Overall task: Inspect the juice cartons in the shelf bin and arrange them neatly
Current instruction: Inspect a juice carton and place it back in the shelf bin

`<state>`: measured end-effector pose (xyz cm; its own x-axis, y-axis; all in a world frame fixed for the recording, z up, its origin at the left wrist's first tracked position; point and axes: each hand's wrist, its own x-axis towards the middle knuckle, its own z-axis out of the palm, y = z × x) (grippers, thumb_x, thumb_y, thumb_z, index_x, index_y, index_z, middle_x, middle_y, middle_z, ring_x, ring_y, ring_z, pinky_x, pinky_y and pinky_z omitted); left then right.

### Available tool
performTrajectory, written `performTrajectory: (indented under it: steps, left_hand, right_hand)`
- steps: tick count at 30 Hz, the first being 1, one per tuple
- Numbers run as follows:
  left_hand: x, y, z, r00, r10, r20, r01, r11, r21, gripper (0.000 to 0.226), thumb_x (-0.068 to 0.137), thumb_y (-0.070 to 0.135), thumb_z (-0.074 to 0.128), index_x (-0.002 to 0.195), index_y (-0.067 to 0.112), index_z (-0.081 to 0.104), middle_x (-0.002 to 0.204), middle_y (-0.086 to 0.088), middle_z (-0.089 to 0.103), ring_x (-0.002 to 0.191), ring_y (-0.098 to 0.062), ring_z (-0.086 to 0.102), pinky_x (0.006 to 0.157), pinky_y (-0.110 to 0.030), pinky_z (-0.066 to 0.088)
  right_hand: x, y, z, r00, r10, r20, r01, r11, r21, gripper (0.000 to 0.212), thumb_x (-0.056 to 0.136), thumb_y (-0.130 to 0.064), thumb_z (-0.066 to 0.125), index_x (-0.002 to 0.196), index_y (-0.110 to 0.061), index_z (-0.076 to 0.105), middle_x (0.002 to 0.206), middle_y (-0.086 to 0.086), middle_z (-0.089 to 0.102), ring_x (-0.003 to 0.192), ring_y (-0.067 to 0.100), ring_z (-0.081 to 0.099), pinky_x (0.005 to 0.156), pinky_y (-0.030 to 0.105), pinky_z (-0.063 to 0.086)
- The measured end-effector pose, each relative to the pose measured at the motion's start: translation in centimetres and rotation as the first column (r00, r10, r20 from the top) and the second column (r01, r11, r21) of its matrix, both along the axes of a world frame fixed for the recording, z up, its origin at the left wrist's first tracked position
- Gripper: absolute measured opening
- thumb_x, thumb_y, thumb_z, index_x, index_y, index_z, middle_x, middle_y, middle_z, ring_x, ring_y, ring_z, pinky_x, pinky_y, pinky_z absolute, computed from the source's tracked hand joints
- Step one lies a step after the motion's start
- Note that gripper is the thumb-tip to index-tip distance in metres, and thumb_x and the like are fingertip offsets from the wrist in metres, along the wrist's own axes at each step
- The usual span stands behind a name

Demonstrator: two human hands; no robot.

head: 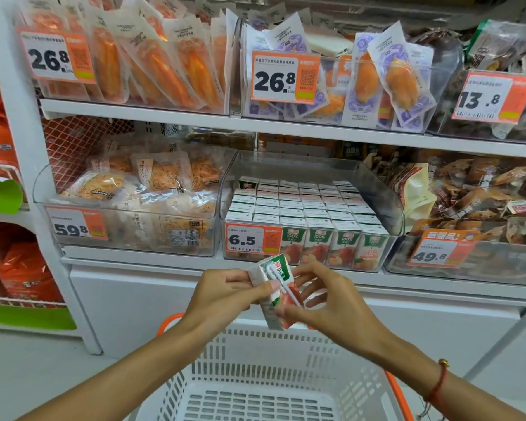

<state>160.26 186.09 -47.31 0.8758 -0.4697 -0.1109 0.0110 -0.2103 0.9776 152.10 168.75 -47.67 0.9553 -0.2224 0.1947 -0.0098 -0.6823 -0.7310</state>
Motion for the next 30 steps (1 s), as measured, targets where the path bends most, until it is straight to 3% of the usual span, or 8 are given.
performTrajectory:
  steps: [4, 8, 11, 15, 19, 22, 25, 30]
  left_hand:
    - [0.7, 0.8, 0.7, 0.980, -0.200, -0.002, 0.199, 0.979, 0.048, 0.022, 0.072, 0.040, 0.080, 0.092, 0.032, 0.074, 0.088, 0.011, 0.077, 0.086, -0.003, 0.071, 0.080, -0.027, 0.056]
    - [0.8, 0.8, 0.9, 0.953, -0.303, 0.007, 0.302, 0.952, 0.050, 0.019, 0.076, 0.032, 0.079, 0.093, 0.029, 0.074, 0.087, 0.009, 0.077, 0.082, 0.000, 0.071, 0.064, -0.011, 0.050]
    - [0.9, 1.0, 0.7, 0.957, -0.289, -0.003, 0.289, 0.956, 0.040, 0.029, 0.069, 0.040, 0.079, 0.096, 0.030, 0.074, 0.090, 0.008, 0.077, 0.087, -0.002, 0.071, 0.072, -0.017, 0.054]
    - [1.1, 1.1, 0.8, 0.964, -0.266, -0.030, 0.265, 0.964, -0.034, 0.043, 0.066, 0.045, 0.075, 0.106, 0.029, 0.070, 0.098, 0.007, 0.077, 0.096, -0.006, 0.071, 0.088, -0.024, 0.055]
    - [1.2, 0.9, 1.0, 0.977, -0.195, -0.083, 0.186, 0.976, -0.110, 0.052, 0.064, 0.041, 0.077, 0.113, 0.025, 0.069, 0.099, 0.004, 0.077, 0.096, -0.006, 0.071, 0.085, -0.022, 0.056]
    - [0.8, 0.7, 0.7, 0.987, -0.096, -0.129, 0.080, 0.990, -0.120, 0.055, 0.057, 0.047, 0.080, 0.108, 0.026, 0.071, 0.093, 0.006, 0.077, 0.092, -0.004, 0.072, 0.082, -0.024, 0.055]
    - [0.1, 0.1, 0.7, 0.985, -0.069, -0.155, 0.051, 0.992, -0.114, 0.055, 0.050, 0.057, 0.078, 0.097, 0.030, 0.071, 0.089, 0.011, 0.077, 0.087, 0.000, 0.072, 0.078, -0.025, 0.056]
    - [-0.1, -0.3, 0.5, 0.986, 0.104, -0.133, -0.106, 0.994, -0.007, 0.049, 0.051, 0.059, 0.081, 0.090, 0.029, 0.073, 0.077, 0.013, 0.076, 0.084, -0.005, 0.072, 0.081, -0.030, 0.058]
  right_hand:
    - [0.4, -1.2, 0.9, 1.000, 0.017, -0.014, -0.010, 0.926, 0.377, 0.035, 0.072, -0.049, 0.068, 0.099, -0.026, 0.070, 0.095, -0.009, 0.072, 0.088, 0.007, 0.069, 0.075, 0.022, 0.057]
    - [0.3, -1.5, 1.1, 0.995, 0.086, -0.055, -0.058, 0.920, 0.388, 0.044, 0.077, -0.046, 0.062, 0.111, -0.020, 0.071, 0.102, -0.004, 0.075, 0.097, 0.012, 0.070, 0.086, 0.033, 0.058]
    - [0.2, -1.6, 1.3, 0.991, 0.105, -0.078, -0.066, 0.915, 0.398, 0.039, 0.082, -0.040, 0.063, 0.114, -0.020, 0.070, 0.105, -0.003, 0.075, 0.099, 0.014, 0.070, 0.089, 0.034, 0.057]
    - [-0.2, -1.5, 1.9, 0.939, 0.304, -0.158, -0.190, 0.846, 0.498, 0.032, 0.088, -0.028, 0.065, 0.120, -0.025, 0.067, 0.112, -0.004, 0.073, 0.105, 0.011, 0.068, 0.082, 0.018, 0.053]
    - [0.0, -0.9, 1.8, 0.980, 0.185, -0.071, -0.118, 0.834, 0.539, 0.032, 0.075, -0.036, 0.071, 0.105, -0.026, 0.074, 0.098, 0.005, 0.076, 0.093, 0.014, 0.072, 0.074, 0.016, 0.053]
    - [0.2, -0.1, 1.4, 1.000, 0.019, 0.002, -0.018, 0.890, 0.456, 0.030, 0.070, -0.035, 0.080, 0.099, -0.025, 0.075, 0.082, -0.003, 0.076, 0.076, 0.011, 0.072, 0.064, 0.015, 0.053]
    - [0.1, 0.7, 0.8, 0.987, -0.100, 0.127, 0.083, 0.988, 0.133, 0.026, 0.071, -0.031, 0.085, 0.095, -0.030, 0.075, 0.077, -0.012, 0.074, 0.067, 0.005, 0.067, 0.059, 0.019, 0.052]
    - [-0.3, 1.6, 0.4, 0.992, -0.006, 0.128, 0.010, 0.999, -0.030, 0.033, 0.066, -0.042, 0.083, 0.095, -0.036, 0.069, 0.081, -0.016, 0.072, 0.074, 0.001, 0.066, 0.065, 0.021, 0.055]
